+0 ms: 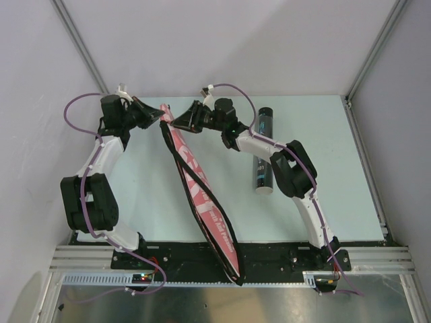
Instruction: Pack up the badminton gear
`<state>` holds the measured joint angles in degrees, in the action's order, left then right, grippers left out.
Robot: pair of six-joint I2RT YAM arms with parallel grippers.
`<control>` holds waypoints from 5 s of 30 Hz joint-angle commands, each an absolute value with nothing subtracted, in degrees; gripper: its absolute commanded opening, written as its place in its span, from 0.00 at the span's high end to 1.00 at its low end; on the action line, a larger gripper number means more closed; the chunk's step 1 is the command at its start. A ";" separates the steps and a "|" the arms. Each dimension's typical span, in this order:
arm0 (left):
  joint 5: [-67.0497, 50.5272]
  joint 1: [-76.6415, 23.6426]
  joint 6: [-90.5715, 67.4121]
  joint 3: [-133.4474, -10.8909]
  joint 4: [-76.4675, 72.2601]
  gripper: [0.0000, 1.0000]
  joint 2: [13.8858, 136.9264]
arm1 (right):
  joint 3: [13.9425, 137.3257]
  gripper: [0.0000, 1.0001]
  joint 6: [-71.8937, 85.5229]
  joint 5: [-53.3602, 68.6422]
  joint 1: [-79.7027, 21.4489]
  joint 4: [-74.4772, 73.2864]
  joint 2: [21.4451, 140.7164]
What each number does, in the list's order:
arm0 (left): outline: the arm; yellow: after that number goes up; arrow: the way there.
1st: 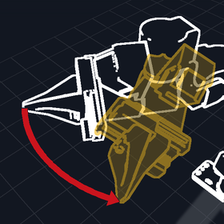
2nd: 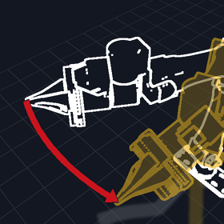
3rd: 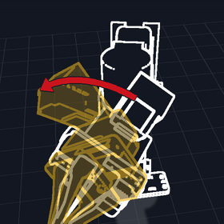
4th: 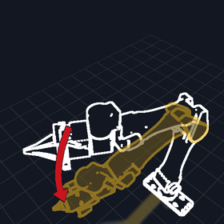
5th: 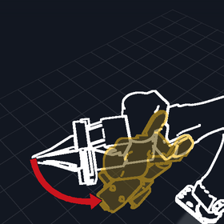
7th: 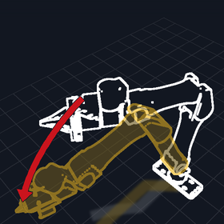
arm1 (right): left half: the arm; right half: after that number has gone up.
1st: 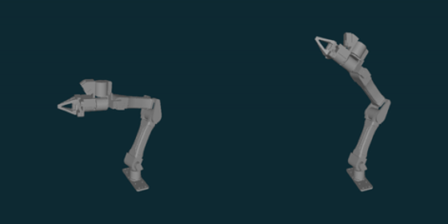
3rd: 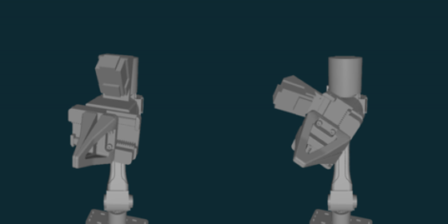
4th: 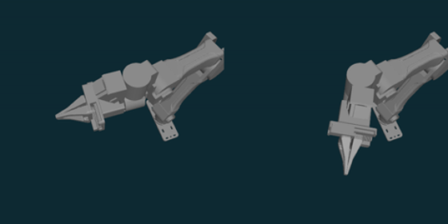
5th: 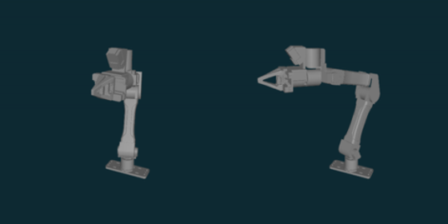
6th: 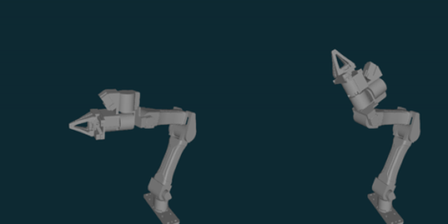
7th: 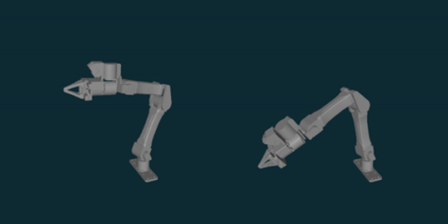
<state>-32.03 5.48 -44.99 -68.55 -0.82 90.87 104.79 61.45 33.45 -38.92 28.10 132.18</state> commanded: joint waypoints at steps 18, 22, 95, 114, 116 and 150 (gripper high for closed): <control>-31.27 4.85 -43.10 -69.50 -2.97 1.00 90.67 | 111.13 0.57 50.35 29.32 -40.15 16.18 124.89; -31.29 4.86 -43.15 -69.60 -2.77 1.00 90.93 | 111.69 0.57 50.68 29.90 -40.01 16.13 125.21; -32.15 4.87 -43.66 -70.48 -3.05 1.00 92.19 | 114.62 0.64 59.67 32.97 -41.16 19.92 133.73; -31.88 4.92 -43.66 -70.28 -3.19 1.00 91.95 | 111.40 0.99 66.49 31.43 -40.70 26.41 133.98; -31.44 4.90 -43.54 -70.13 -3.17 1.00 91.72 | 110.25 1.00 66.54 31.39 -40.45 27.26 133.36; -23.57 10.73 -43.62 -69.51 -2.02 1.00 88.03 | 63.53 1.00 50.10 29.08 -45.33 6.90 95.08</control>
<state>-30.46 6.94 -45.54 -68.73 1.74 90.76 67.90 54.92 28.21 -42.89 18.26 101.23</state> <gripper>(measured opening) 0.022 0.007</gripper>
